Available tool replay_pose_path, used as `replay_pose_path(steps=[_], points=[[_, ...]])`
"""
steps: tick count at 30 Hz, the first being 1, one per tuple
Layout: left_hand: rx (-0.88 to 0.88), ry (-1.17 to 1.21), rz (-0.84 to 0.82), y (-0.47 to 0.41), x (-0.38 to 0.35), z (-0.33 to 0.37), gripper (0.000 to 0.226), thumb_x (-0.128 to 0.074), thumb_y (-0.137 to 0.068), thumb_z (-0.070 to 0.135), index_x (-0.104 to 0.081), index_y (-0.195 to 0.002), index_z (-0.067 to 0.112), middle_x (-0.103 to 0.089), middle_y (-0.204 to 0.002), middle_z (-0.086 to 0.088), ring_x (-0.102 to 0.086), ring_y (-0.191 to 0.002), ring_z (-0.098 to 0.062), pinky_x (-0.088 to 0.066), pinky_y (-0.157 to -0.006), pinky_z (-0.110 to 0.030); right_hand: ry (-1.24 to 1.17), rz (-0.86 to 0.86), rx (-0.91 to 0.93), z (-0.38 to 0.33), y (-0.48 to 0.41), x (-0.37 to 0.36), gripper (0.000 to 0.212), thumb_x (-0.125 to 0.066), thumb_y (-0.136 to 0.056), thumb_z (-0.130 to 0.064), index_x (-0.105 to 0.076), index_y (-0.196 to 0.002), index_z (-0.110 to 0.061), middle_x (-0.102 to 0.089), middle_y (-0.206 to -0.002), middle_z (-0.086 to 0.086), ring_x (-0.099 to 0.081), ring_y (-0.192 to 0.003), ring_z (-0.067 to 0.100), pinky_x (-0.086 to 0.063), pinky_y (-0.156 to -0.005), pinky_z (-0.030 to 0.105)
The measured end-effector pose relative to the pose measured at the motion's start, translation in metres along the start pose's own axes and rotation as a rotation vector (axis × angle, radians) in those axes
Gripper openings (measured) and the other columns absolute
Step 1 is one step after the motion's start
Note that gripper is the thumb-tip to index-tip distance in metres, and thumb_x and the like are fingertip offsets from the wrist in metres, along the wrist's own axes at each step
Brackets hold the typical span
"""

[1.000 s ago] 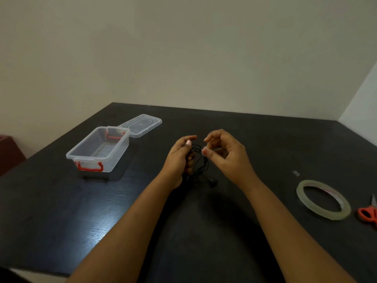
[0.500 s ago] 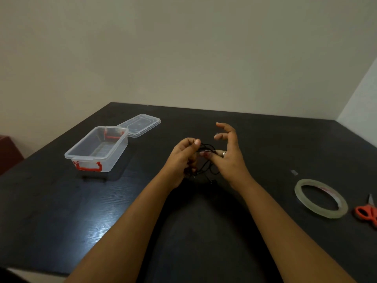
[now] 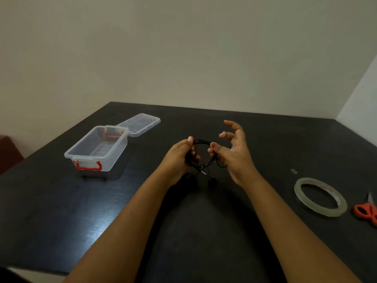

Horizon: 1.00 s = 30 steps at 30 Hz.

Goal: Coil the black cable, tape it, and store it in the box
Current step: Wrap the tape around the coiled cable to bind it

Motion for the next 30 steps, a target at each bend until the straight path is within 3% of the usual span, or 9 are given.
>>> replay_pose_path(steps=[2,5,8,10,15,19,22,26,30], points=[[0.046,0.167,-0.006,0.001,-0.002,0.000,0.027,-0.044,-0.098,0.026,-0.053,-0.078,0.011,-0.048,-0.062,0.000,-0.051,-0.061,-0.013,-0.050,-0.071,-0.029,-0.004,0.012,-0.023,0.004,0.000,-0.001,0.059,-0.063,-0.085,0.003,-0.043,-0.124,-0.036,-0.045,-0.113,0.003,-0.067,-0.076,0.012,-0.054,-0.072,0.021],[0.079,0.240,-0.059,0.005,-0.007,0.001,0.029,-0.038,-0.100,0.027,-0.053,-0.081,0.010,-0.042,-0.053,0.004,-0.047,-0.051,-0.009,-0.048,-0.069,-0.029,-0.038,0.039,-0.056,0.009,0.000,-0.003,0.054,-0.060,-0.088,0.002,-0.044,-0.122,-0.036,-0.045,-0.111,0.003,-0.065,-0.080,0.012,-0.053,-0.074,0.023],[0.049,0.296,-0.094,0.006,-0.009,0.004,0.029,-0.034,-0.101,0.024,-0.056,-0.091,0.008,-0.036,-0.050,0.007,-0.035,-0.042,-0.004,-0.045,-0.056,-0.022,-0.070,0.034,-0.088,0.013,0.000,-0.007,0.052,-0.058,-0.089,0.001,-0.044,-0.123,-0.036,-0.045,-0.111,0.003,-0.064,-0.080,0.012,-0.053,-0.078,0.028],[0.023,0.296,-0.116,0.006,-0.010,0.005,0.032,-0.032,-0.101,0.023,-0.059,-0.102,0.005,-0.035,-0.054,0.007,-0.031,-0.041,-0.003,-0.043,-0.050,-0.018,-0.060,0.014,-0.095,0.016,0.002,-0.012,0.052,-0.058,-0.090,0.000,-0.043,-0.125,-0.035,-0.045,-0.110,0.003,-0.065,-0.080,0.012,-0.054,-0.080,0.031],[0.003,0.257,-0.139,0.006,-0.010,0.002,0.035,-0.033,-0.101,0.020,-0.057,-0.123,0.008,-0.044,-0.063,0.004,-0.032,-0.044,-0.003,-0.041,-0.051,-0.017,0.047,0.005,-0.100,0.019,0.003,-0.015,0.051,-0.059,-0.090,-0.004,-0.042,-0.125,-0.036,-0.044,-0.110,0.002,-0.059,-0.093,0.015,-0.056,-0.081,0.034],[-0.038,0.258,-0.037,0.002,-0.003,0.004,0.032,-0.033,-0.101,0.019,-0.060,-0.118,0.013,-0.060,-0.080,0.001,-0.037,-0.043,-0.003,-0.042,-0.047,-0.015,0.194,-0.001,-0.006,0.015,0.004,-0.016,0.049,-0.061,-0.089,-0.006,-0.041,-0.124,-0.034,-0.044,-0.106,0.001,-0.061,-0.095,0.012,-0.055,-0.085,0.029],[-0.063,0.279,0.018,0.002,0.002,0.009,0.031,-0.031,-0.102,0.019,-0.059,-0.115,0.014,-0.065,-0.092,-0.001,-0.036,-0.041,-0.003,-0.043,-0.047,-0.015,0.305,0.001,0.064,0.010,0.005,-0.017,0.052,-0.066,-0.086,-0.009,-0.040,-0.124,-0.035,-0.045,-0.106,0.002,-0.062,-0.098,0.013,-0.050,-0.078,0.021],[-0.090,0.334,0.049,0.002,0.004,0.012,0.031,-0.029,-0.102,0.019,-0.057,-0.116,0.015,-0.066,-0.101,-0.002,-0.036,-0.041,-0.003,-0.043,-0.049,-0.015,0.134,-0.103,-0.047,0.011,0.012,-0.027,0.062,-0.069,-0.084,-0.008,-0.035,-0.127,-0.035,-0.040,-0.107,-0.004,-0.065,-0.086,0.007,-0.051,-0.067,0.015],[-0.099,0.377,0.064,0.003,0.006,0.013,0.031,-0.031,-0.102,0.021,-0.057,-0.118,0.015,-0.068,-0.103,-0.002,-0.040,-0.044,-0.003,-0.047,-0.050,-0.017,-0.022,-0.209,-0.137,0.021,0.019,-0.042,0.073,-0.070,-0.081,-0.002,-0.030,-0.130,-0.039,-0.038,-0.120,0.000,-0.068,-0.088,0.012,-0.052,-0.074,0.023]])
Point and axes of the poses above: each hand's wrist, its own y-axis away from the middle knuckle, its own x-axis out of the back of the hand, z = x × y, the point moved 4 cm from there along -y, towards the middle knuckle
